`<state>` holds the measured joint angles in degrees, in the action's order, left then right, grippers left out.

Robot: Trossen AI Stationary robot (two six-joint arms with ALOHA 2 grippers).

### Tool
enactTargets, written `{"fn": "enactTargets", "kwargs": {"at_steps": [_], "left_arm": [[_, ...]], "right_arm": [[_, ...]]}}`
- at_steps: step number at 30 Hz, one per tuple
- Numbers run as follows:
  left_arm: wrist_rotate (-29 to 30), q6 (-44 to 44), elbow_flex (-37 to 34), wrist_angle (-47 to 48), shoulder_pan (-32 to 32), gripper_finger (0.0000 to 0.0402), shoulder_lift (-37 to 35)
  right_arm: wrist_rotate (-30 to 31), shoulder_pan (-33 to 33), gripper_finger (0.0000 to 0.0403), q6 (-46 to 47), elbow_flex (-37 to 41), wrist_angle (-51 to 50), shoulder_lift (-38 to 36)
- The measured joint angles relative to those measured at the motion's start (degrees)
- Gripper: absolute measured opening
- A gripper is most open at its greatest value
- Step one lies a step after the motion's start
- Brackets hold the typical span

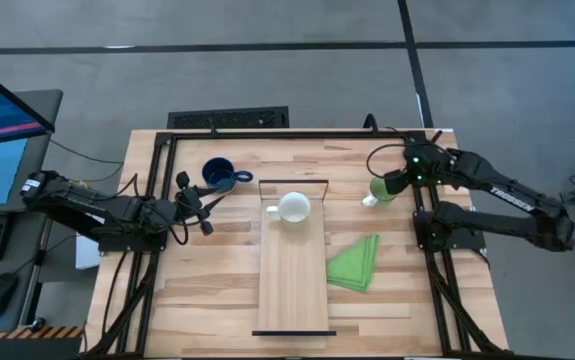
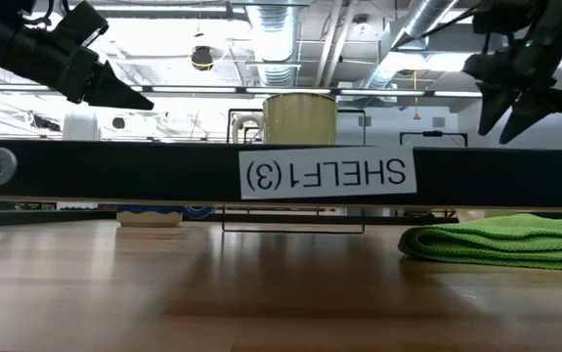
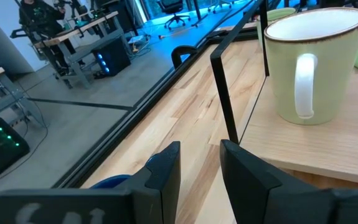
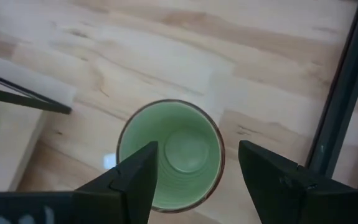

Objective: Stack small to large cups/mugs on shelf
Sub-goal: Put the green mug on the shelf

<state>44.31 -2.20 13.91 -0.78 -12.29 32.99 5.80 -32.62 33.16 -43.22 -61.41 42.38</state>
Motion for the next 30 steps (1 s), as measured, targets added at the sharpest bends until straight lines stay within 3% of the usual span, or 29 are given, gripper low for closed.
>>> {"fn": "enactTargets", "kwargs": {"at_steps": [30], "left_arm": [[-0.35,0.04,0.0,0.0,0.0,0.0105,0.0]], "right_arm": [[1.81,0.28,0.0245,2.84,0.0,-1.62,19.23]]}}
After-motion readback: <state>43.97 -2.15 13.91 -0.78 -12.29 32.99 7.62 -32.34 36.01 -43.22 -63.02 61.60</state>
